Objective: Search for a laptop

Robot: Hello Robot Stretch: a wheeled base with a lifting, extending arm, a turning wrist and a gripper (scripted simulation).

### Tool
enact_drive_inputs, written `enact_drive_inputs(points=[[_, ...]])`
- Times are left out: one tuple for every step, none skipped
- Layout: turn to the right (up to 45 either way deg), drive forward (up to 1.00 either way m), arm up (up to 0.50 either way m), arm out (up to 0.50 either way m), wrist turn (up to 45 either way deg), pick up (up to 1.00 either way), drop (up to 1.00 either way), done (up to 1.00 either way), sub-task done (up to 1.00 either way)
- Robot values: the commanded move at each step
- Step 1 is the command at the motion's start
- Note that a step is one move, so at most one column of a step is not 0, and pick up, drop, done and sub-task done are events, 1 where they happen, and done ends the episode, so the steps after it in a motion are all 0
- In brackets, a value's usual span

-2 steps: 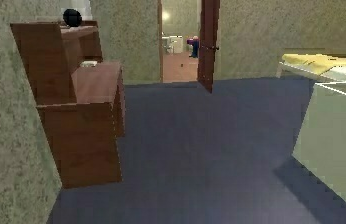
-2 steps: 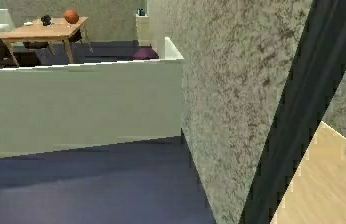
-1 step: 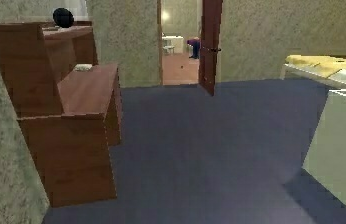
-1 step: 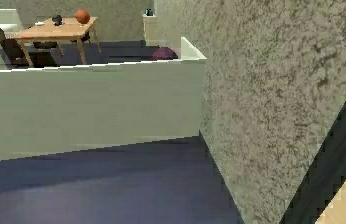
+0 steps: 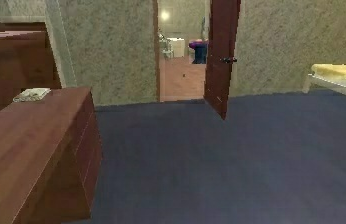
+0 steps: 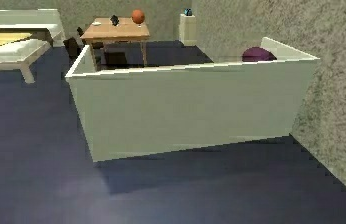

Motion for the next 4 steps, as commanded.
enact_drive_inputs(points=[[3.0, 0.0, 0.0, 0.0, 0.0, 0.0, 0.0, 0.0, 0.0], [6.0, 0.0, 0.0, 0.0, 0.0, 0.0, 0.0, 0.0, 0.0], [0.0, 0.15, 0.0, 0.0, 0.0, 0.0, 0.0, 0.0, 0.0], [-6.0, 0.0, 0.0, 0.0, 0.0, 0.0, 0.0, 0.0, 0.0]])
